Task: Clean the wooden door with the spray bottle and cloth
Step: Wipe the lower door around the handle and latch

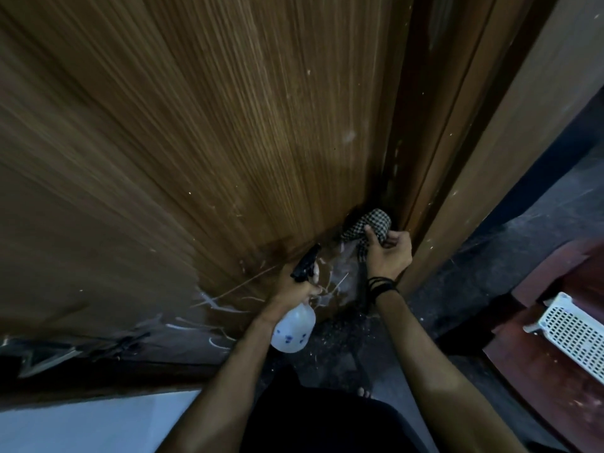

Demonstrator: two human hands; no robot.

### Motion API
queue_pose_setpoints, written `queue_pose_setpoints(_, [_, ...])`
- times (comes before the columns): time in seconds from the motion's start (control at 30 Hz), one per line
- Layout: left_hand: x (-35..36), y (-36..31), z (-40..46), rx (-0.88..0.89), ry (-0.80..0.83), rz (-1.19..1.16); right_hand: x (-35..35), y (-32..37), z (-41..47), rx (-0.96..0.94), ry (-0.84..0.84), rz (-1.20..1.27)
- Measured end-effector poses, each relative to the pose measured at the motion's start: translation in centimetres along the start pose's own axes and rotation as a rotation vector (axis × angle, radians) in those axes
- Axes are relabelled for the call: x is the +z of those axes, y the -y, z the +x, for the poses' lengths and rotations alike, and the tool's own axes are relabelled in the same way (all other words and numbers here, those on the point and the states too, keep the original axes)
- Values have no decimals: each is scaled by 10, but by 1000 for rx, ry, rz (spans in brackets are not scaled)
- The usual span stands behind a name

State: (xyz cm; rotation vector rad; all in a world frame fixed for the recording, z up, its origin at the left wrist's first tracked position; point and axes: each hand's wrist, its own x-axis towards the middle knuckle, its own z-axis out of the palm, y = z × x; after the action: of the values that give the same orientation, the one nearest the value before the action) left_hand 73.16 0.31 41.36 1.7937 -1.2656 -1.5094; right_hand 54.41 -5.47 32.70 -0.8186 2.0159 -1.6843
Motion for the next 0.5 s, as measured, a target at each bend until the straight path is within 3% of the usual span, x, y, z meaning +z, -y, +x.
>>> queue_pose_setpoints(0.27, [34, -14, 17, -84, -14, 72, -27, -13, -7, -18, 4, -53])
queue_pose_setpoints(0.5, [41, -22, 26, -57, -90, 53, 1, 17, 1, -77, 109, 34])
